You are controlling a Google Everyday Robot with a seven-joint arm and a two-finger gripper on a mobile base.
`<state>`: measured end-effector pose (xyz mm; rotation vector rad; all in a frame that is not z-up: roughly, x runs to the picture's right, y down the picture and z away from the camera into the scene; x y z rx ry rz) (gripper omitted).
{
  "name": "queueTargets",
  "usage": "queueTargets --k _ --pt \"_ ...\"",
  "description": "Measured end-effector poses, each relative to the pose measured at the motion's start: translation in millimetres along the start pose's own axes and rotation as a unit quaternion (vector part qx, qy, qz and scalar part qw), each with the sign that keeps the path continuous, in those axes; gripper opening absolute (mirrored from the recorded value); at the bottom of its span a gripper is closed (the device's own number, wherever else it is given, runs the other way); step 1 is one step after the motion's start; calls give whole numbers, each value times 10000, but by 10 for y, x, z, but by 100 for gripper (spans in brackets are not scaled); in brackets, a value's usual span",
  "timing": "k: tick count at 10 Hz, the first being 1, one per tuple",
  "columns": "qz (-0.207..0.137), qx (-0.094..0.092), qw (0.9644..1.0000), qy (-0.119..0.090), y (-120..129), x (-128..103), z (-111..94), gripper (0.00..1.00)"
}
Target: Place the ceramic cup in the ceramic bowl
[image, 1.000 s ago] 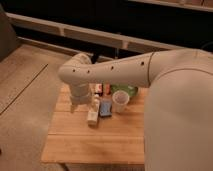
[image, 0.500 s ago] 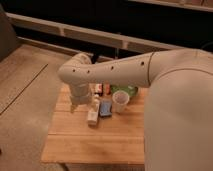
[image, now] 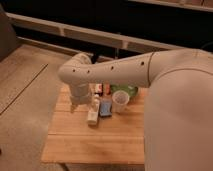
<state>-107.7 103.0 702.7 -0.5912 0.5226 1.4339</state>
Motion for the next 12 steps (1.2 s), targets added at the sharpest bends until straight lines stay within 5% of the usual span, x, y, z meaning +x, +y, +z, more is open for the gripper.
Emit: queueTargets --k 7,10,12 --pt "-27 20 10000 -45 -11 -22 -4 65" --pt "-538 105 9972 -501 -269 -382 -65 65" --pt "-770 -1 9925 -946 -594 -734 -191 65"
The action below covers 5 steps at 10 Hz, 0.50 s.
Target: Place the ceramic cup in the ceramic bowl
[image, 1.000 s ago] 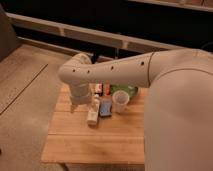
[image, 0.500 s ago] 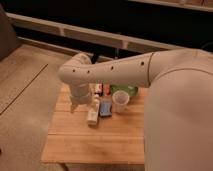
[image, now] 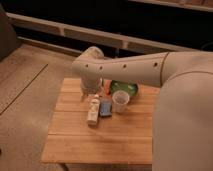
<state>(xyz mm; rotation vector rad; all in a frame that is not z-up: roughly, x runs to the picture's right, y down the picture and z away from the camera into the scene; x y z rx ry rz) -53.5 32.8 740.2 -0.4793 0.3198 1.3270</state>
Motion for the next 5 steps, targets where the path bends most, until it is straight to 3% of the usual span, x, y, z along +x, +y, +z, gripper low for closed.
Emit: queueTargets --k 2,5 --pt "-108 -39 9998 -184 -121 -118 -37 65" --pt "-50 35 9999 -93 -126 -54 32 65"
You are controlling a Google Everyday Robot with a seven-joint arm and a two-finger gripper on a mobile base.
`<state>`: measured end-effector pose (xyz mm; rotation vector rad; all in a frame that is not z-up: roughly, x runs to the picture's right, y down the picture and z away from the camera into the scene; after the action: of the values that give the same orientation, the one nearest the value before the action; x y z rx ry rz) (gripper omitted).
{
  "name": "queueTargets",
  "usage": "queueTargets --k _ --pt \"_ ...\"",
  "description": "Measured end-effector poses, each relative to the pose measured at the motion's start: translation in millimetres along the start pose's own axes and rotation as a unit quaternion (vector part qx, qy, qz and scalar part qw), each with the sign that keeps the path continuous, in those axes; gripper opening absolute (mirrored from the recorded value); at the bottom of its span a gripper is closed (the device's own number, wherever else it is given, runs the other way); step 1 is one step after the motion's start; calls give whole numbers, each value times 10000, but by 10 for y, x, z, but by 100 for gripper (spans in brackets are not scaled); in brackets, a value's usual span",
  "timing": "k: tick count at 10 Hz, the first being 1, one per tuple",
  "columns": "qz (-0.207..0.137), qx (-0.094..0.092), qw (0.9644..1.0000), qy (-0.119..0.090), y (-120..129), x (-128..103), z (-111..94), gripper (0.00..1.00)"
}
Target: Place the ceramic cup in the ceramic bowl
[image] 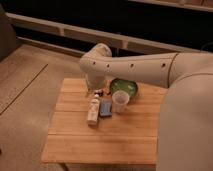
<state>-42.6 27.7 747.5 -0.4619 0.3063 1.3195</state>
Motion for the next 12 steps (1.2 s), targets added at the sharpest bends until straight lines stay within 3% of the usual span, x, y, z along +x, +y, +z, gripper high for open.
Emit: queueTargets --k 3,7,12 --pt "281 274 9986 351 -375 209 150 65" --pt "174 541 9958 714 -856 216 353 65" --pt "253 538 9956 722 -896 220 386 65"
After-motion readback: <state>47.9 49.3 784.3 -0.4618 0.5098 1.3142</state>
